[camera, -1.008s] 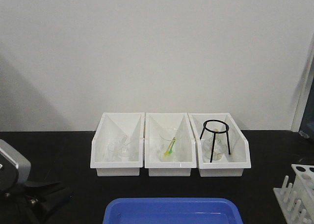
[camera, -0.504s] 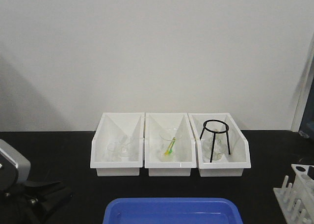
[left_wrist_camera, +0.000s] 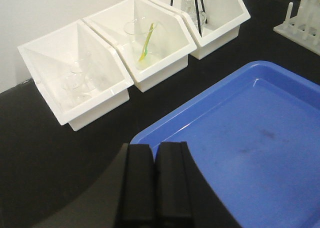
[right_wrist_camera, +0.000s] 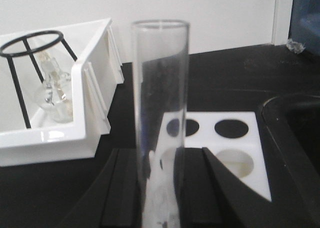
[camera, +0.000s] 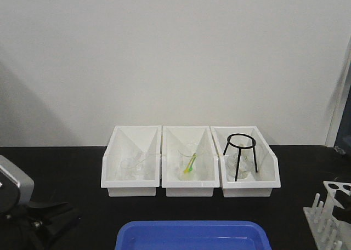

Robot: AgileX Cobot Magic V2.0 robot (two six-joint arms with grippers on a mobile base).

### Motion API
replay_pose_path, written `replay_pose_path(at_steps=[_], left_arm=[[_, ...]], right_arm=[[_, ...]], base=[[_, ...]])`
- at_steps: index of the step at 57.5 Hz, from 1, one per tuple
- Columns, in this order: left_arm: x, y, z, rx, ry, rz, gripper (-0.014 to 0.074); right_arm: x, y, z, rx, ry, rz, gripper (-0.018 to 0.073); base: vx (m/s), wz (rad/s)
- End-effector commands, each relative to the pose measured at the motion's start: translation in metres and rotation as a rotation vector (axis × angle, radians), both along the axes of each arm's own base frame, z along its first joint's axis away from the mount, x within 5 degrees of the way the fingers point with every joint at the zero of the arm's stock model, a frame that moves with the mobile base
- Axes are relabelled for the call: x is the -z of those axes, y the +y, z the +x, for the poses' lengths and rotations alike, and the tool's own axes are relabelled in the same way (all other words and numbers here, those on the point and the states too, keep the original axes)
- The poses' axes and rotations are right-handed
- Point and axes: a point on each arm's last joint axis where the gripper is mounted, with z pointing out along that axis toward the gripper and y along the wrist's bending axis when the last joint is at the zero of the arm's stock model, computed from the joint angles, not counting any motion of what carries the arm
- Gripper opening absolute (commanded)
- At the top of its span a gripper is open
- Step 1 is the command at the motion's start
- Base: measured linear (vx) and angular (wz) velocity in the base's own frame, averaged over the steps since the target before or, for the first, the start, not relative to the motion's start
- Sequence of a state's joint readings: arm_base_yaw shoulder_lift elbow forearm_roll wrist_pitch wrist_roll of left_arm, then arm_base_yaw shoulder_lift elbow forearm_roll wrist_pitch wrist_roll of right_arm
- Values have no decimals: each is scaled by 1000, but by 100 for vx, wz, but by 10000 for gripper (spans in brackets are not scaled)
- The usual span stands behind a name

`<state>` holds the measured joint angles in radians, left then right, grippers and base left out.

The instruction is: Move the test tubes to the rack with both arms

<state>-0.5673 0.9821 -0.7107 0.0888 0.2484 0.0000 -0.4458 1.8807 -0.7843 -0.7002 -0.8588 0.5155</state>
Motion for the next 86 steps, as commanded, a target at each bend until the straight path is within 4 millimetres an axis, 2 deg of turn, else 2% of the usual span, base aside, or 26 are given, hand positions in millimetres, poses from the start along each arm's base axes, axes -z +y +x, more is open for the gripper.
replay_pose_path(at_steps=[1, 11, 17, 24, 41, 48, 56, 70, 80, 86], left_arm=[[-21, -1, 1, 0, -108, -90, -20], [-23, -1, 1, -1, -120, -107, -20], [-23, -2, 2, -6, -118, -125, -20], [-24, -2, 2, -5, -123, -129, -20], [-24, -2, 2, -5, -123, -129, -20], [-24, -2, 2, -5, -123, -129, -20], [-24, -2, 2, -5, -123, -128, -20], [-23, -2, 2, -6, -121, -127, -20], [-22, -1, 1, -7, -110, -120, -20], [-21, -1, 1, -12, -94, -120, -20]], right_arm=[[-27, -2, 4, -18, -151, -39, -4], [-23, -2, 5, -23, -142, -60, 0], [-23, -2, 5, -23, -142, -60, 32], [-23, -2, 5, -23, -143, -60, 116], [-23, -3, 5, -20, -147, -57, 405], [-24, -3, 5, -19, -151, -55, 466], [-28, -2, 4, -18, -162, -57, 478], [-67, 2, -4, -16, -257, -83, 478], [-116, 11, -21, -24, -364, -34, 462], [-148, 25, -39, -86, -397, -75, 377]], base=[[0, 0], [0, 0], [0, 0], [0, 0], [0, 0], [0, 0], [0, 0], [0, 0], [0, 0], [0, 0]])
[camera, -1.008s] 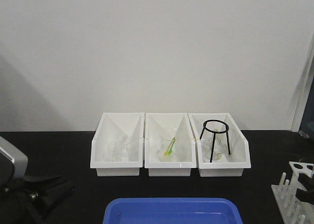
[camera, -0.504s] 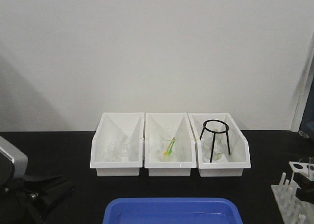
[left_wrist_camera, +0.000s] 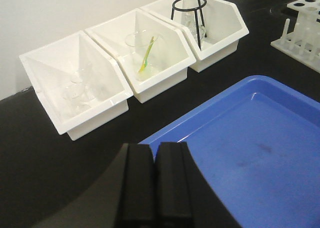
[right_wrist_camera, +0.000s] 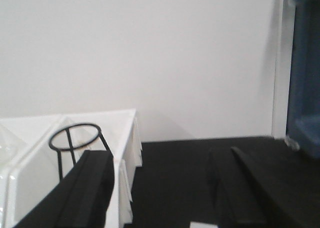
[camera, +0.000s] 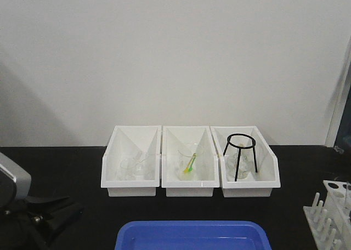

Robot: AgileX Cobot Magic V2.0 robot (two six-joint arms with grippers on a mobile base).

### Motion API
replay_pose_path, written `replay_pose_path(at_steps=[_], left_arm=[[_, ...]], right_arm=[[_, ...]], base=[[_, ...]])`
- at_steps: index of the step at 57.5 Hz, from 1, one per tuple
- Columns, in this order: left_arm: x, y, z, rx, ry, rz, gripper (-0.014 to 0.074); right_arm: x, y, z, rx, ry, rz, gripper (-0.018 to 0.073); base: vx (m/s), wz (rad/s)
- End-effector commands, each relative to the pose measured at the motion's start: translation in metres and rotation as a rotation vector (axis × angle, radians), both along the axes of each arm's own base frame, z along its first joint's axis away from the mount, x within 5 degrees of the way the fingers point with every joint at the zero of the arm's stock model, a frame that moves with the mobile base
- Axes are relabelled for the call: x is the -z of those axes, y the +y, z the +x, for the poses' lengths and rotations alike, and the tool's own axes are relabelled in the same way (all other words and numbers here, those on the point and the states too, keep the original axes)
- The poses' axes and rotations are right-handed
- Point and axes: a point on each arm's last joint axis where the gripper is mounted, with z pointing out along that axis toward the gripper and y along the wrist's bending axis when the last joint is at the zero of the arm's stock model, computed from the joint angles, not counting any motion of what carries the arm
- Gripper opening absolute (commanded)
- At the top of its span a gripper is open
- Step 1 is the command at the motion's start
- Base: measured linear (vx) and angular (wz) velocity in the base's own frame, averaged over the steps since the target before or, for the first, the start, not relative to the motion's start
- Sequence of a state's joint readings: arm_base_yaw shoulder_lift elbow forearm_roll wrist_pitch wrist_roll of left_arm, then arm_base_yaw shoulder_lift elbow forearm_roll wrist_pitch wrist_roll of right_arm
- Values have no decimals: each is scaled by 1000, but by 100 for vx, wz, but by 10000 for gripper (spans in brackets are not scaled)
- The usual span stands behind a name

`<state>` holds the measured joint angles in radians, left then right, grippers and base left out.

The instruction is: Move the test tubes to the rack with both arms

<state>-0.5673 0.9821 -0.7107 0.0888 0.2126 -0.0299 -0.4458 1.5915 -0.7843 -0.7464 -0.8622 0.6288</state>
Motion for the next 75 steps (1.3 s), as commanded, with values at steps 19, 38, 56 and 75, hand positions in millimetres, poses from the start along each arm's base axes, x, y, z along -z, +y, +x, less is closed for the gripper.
replay_pose_path(at_steps=[19, 38, 56, 75], left_arm=[[-11, 2, -2, -32, 20, -68, -20], [4, 24, -35, -78, 74, -123, -20], [12, 43, -62, -73, -9, -115, -20], [10, 46, -65, -72, -24, -125, -20]], right_arm=[[-118, 83, -100, -300, -44, -168, -9], [-101, 115, -188, -268, 54, -40, -8], [-61, 115, -210, -161, 48, 25, -8], [-59, 115, -210, -157, 63, -4, -8]], base=[[0, 0], [0, 0], [0, 0], [0, 0]])
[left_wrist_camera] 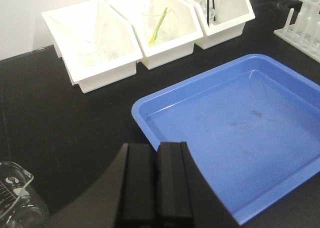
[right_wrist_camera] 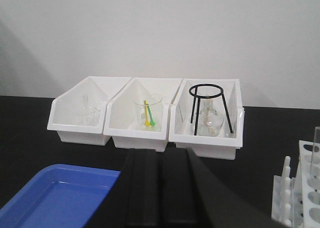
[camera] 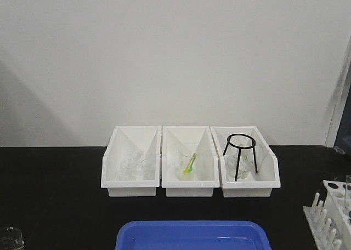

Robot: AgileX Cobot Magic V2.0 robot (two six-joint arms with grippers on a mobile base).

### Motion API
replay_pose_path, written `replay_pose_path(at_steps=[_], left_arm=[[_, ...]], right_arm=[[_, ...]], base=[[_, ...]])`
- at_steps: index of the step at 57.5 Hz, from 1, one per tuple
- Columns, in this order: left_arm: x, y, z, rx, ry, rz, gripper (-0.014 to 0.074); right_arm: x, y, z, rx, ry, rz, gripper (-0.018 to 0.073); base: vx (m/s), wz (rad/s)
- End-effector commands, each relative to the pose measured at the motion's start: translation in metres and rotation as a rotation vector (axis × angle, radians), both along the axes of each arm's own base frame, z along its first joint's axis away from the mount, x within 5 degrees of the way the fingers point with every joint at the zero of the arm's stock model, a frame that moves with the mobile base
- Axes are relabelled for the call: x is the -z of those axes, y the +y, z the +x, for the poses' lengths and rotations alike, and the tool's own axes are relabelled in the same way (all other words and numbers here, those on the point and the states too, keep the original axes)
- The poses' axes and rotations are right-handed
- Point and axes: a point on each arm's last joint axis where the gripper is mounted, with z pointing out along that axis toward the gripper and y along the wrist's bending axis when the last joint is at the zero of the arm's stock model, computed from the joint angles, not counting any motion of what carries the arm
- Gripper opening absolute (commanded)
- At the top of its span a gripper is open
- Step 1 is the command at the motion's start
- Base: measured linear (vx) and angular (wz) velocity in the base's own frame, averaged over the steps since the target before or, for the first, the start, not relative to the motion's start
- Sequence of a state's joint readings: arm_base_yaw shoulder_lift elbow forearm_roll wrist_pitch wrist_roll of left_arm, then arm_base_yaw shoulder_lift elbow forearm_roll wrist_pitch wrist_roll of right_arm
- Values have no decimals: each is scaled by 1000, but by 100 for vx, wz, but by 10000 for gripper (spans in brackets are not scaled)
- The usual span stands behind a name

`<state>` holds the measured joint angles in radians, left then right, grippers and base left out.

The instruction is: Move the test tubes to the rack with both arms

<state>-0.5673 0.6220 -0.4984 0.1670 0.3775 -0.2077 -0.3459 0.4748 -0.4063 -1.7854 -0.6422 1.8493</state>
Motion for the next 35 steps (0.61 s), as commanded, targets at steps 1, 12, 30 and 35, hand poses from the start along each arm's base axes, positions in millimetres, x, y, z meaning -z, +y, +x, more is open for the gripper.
replay_pose_path(at_steps=[1, 12, 30, 35], left_arm=[[-15, -2, 2, 6, -79, -56, -20], [-15, -2, 2, 6, -79, -56, -20], [-15, -2, 2, 25, -108, -19, -20], [-14, 0, 3, 21, -132, -12, -20]], right_arm=[[-11, -3, 1, 31, -37, 16, -8], [-11, -3, 1, 31, -37, 16, -8], [-11, -3, 1, 31, -37, 16, -8], [-11, -3, 1, 31, -37, 16, -8]], base=[[0, 0], [0, 0], [0, 0], [0, 0]])
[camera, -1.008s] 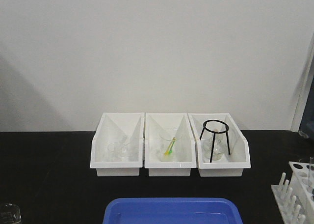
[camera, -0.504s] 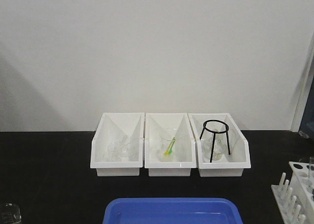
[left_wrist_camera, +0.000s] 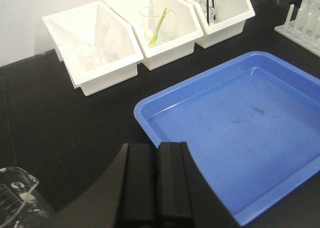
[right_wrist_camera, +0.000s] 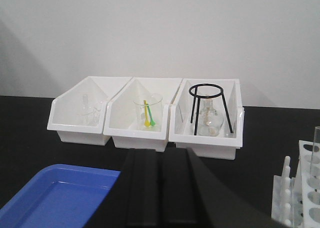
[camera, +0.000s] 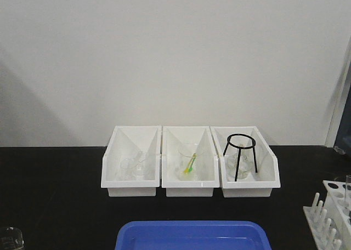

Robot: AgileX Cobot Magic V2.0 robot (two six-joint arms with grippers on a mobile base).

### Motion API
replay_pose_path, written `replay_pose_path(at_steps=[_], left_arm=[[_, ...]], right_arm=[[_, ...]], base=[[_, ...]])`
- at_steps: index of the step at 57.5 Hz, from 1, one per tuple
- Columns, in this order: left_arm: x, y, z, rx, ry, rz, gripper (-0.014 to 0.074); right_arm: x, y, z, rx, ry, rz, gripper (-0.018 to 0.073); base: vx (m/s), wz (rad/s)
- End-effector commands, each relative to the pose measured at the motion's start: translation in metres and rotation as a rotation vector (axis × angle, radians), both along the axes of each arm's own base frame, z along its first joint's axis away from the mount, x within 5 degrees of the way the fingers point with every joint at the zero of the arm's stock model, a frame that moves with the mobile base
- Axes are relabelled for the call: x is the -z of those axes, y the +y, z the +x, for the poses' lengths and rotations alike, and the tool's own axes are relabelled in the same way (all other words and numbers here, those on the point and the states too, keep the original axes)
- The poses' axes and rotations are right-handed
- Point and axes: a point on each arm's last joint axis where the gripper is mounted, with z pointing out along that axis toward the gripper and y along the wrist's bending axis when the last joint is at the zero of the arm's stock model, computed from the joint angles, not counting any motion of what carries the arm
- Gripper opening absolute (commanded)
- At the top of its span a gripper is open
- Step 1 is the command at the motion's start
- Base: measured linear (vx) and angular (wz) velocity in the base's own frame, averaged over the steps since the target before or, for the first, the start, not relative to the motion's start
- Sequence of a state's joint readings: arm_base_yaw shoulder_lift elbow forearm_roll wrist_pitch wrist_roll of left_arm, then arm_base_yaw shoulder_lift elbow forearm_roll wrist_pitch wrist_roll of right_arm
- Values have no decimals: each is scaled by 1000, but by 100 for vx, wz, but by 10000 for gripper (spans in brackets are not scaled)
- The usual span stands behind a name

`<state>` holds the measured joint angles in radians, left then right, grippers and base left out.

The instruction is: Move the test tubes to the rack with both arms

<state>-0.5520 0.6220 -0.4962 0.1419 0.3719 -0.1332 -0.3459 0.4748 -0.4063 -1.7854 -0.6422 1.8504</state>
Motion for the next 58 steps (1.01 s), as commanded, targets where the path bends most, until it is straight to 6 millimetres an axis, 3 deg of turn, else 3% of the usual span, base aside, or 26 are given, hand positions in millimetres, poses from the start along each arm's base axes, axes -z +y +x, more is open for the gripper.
replay_pose_path(at_steps=[1, 8, 15, 33, 40, 58], left_arm=[[-14, 1, 4, 2, -117, -50, -20], [-8, 14, 9, -98, -203, -86, -20], [9, 31, 0, -214, -286, -129, -20], [104, 56, -45, -398, -315, -181, -20], [109, 56, -56, -386, -344, -149, -20], [112, 56, -55, -383, -311, -118, -20]], right_arm=[[-11, -3, 1, 31, -37, 15, -8], [-11, -3, 1, 31, -37, 15, -8], [-11, -3, 1, 31, -37, 15, -8], [-11, -3, 1, 31, -37, 15, -8], [-11, -3, 1, 30, -37, 16, -8], [-11, -2, 1, 31, -41, 15, -8]], base=[[0, 0], [0, 0], [0, 0], [0, 0], [0, 0], [0, 0]])
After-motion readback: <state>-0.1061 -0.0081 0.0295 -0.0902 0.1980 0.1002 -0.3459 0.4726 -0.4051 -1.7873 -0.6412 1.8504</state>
